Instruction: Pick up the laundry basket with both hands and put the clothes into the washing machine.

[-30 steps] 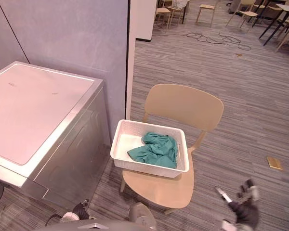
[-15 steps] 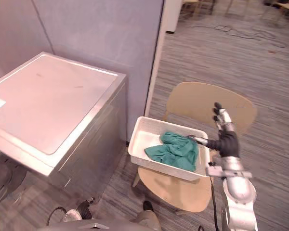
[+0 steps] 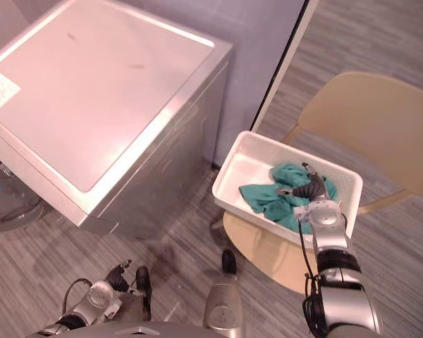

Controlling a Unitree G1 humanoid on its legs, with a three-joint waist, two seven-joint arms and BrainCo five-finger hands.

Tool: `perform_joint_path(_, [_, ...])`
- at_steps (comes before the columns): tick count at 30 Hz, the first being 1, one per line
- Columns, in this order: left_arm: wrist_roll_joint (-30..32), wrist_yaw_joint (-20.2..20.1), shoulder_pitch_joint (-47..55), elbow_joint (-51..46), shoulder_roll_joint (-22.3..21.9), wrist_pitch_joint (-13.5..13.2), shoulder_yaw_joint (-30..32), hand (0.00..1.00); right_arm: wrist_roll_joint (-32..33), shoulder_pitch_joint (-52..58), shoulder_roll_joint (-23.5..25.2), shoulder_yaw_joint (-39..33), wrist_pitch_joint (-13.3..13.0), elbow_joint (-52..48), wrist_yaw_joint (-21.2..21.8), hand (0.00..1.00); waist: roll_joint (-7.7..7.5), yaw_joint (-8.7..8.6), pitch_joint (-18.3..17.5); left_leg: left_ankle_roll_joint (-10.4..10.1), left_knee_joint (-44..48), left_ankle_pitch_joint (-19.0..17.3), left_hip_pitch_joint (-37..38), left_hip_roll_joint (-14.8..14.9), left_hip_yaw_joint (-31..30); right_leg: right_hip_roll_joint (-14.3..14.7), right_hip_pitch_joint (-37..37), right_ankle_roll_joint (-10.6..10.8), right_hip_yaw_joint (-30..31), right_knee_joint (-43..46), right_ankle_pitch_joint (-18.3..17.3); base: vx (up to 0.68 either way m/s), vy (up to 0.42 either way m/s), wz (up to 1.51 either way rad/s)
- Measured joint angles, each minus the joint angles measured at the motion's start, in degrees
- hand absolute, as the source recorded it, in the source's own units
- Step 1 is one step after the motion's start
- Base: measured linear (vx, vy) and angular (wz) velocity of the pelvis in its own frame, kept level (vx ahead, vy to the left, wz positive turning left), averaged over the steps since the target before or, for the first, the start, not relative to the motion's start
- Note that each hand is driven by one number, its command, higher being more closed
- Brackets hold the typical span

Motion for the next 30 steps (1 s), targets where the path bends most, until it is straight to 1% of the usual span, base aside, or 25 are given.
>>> perform_joint_path(2, [-1.5, 0.8, -0.2, -0.9, -0.2, -0.1, 1.2, 0.00, 0.0, -2.8, -1.0, -0.4, 0.9, 3.8, -1.4, 0.00, 0.29, 0.71, 1.7, 0.0, 0.9, 0.1, -1.1, -0.4, 0.2, -0.2, -2.9, -0.2, 1.1, 4.3, -1.8, -0.08, -0.026, -0.04])
perform_joint_path(3, [-1.9, 0.8, -0.2, -1.1, -0.3, -0.1, 1.3, 0.00, 0.0, -3.2, -1.4, -0.6, 1.1, 4.4, -1.5, 0.00, 0.37, 0.98, 1.9, 0.0, 1.1, 0.1, -1.3, -0.5, 0.4, -0.3, -3.7, -0.2, 1.3, 5.2, -2.3, -0.09, -0.041, -0.08])
perform_joint_path(4, [-2.4, 0.9, -0.3, -1.8, -0.5, -0.1, 1.3, 0.00, 0.0, -3.6, -2.1, -1.0, 1.2, 4.3, -1.5, 0.00, 0.83, 1.37, 2.5, 0.0, 1.6, 0.1, -2.4, -0.6, 0.7, -0.3, -5.1, -0.1, 1.9, 6.7, -2.7, -0.12, -0.043, -0.11])
perform_joint_path(5, [-2.8, 1.0, -0.4, -2.6, -0.6, -0.2, 1.8, 0.00, 0.1, -4.7, -2.2, -2.4, 1.2, 4.2, -2.0, 0.00, 0.97, 1.61, 3.4, 0.1, 1.6, 0.1, -3.0, -0.7, 1.3, -0.3, -6.4, 0.0, 2.6, 7.7, -3.2, -0.13, -0.039, -0.14])
perform_joint_path(7, [-3.6, 1.6, -0.5, -3.5, -1.1, -0.4, 2.4, 0.00, 0.1, -6.1, -2.3, -3.4, 1.3, 4.2, -2.8, 0.00, 1.09, 1.71, 4.3, 0.3, 1.6, -0.1, -4.2, -0.6, 2.3, -0.3, -8.3, 0.4, 3.3, 8.5, -3.5, -0.10, -0.029, -0.14])
perform_joint_path(9, [-4.5, 2.1, -0.5, -4.5, -2.0, -0.5, 3.0, 0.00, 0.2, -6.5, -2.4, -3.5, 1.8, 3.8, -3.5, 0.00, 1.16, 1.80, 4.9, 0.3, 1.9, 0.0, -4.9, -0.2, 4.5, -0.3, -9.5, 0.5, 3.9, 8.8, -3.4, -0.04, -0.018, -0.08])
perform_joint_path(10, [-4.7, 2.2, -0.6, -5.0, -2.5, -0.5, 3.2, 0.00, 0.2, -6.4, -2.3, -3.8, 2.2, 3.2, -3.6, 0.00, 1.13, 2.13, 5.0, 0.5, 2.7, -0.1, -5.8, -0.1, 5.2, -0.3, -10.4, 0.7, 4.3, 8.9, -3.1, 0.00, -0.007, -0.07])
perform_joint_path(11, [-4.8, 2.2, -0.7, -5.1, -2.9, -0.6, 3.5, 0.00, 0.2, -6.4, -2.2, -3.8, 2.3, 2.4, -3.7, 0.00, 1.11, 2.27, 5.0, 0.7, 3.0, -0.3, -6.4, 0.0, 5.5, -0.3, -10.9, 0.3, 4.4, 8.9, -2.7, 0.02, 0.000, -0.04])
perform_joint_path(14, [-6.1, 2.4, -0.8, -7.1, -3.2, -0.6, 3.5, 0.00, 0.9, -6.8, -2.1, -4.3, 2.1, -0.5, -3.8, 0.00, 1.10, 3.05, 5.1, 0.9, 5.2, -0.4, -8.5, 0.3, 6.5, -0.3, -12.2, 0.3, 4.5, 9.4, -2.6, 0.05, 0.001, 0.03])
perform_joint_path(16, [-6.7, 2.9, -1.1, -8.5, -3.3, -0.6, 3.7, 0.00, 1.3, -8.3, -2.1, -4.4, 2.2, -0.6, -4.0, 0.00, 1.13, 3.19, 5.3, 0.9, 6.2, -0.4, -9.4, 0.5, 7.3, -0.4, -12.5, 0.3, 4.4, 9.4, -2.6, 0.03, -0.002, 0.06])
perform_joint_path(19, [-6.9, 3.5, -2.0, -11.0, -3.5, -0.6, 3.9, 0.00, 1.3, -11.3, -2.2, -4.4, 2.1, -0.8, -5.6, 0.00, 1.00, 3.72, 5.8, 1.5, 8.1, -1.0, -11.1, 0.7, 8.9, -0.5, -13.9, 0.3, 4.7, 10.0, -2.7, -0.01, 0.001, -0.02])
perform_joint_path(22, [-8.0, 4.2, -2.8, -13.9, -4.0, -0.7, 3.9, 0.00, 2.6, -13.9, -3.2, -4.4, 2.1, -0.9, -6.1, 0.00, 1.09, 4.13, 7.0, 1.8, 10.6, -2.1, -13.8, 0.6, 9.5, -0.7, -16.5, 0.6, 5.9, 11.5, -2.9, -0.02, 0.004, -0.04])
perform_joint_path(23, [-8.0, 4.6, -3.1, -15.0, -4.0, -0.7, 3.9, 0.00, 2.7, -13.9, -3.8, -4.4, 2.2, -0.8, -6.1, 0.00, 1.15, 4.17, 8.3, 2.0, 11.4, -2.4, -14.1, 0.6, 9.5, -0.8, -16.6, 0.7, 5.9, 12.0, -3.1, 0.00, 0.000, 0.00])
perform_joint_path(24, [-8.0, 4.7, -3.1, -15.6, -4.0, -0.7, 3.9, 0.00, 2.7, -13.8, -4.0, -4.4, 2.2, -0.8, -6.1, 0.00, 1.09, 4.25, 8.5, 2.0, 11.8, -2.6, -14.4, 0.6, 9.5, -0.8, -16.9, 0.7, 5.9, 12.3, -3.2, -0.03, 0.011, 0.06])
perform_joint_path(27, [-8.1, 4.9, -3.2, -18.3, -4.0, -0.7, 3.9, 0.00, 2.8, -13.9, -6.2, -4.0, 2.2, -0.7, -6.3, 0.00, 1.10, 4.47, 8.6, 2.2, 14.2, -3.3, -18.8, 0.5, 9.3, -1.3, -20.5, 0.9, 6.1, 13.6, -3.3, -0.03, 0.012, 0.13])
perform_joint_path(30, [-8.5, 5.0, -3.1, -20.3, -3.9, -0.6, 3.9, 0.00, 2.8, -14.2, -7.7, -2.9, 2.4, -0.1, -6.3, 0.00, 1.17, 4.74, 8.9, 2.9, 16.6, -3.7, -21.8, 0.7, 9.4, -1.4, -22.7, 0.9, 6.2, 14.6, -3.3, -0.01, 0.011, 0.09])
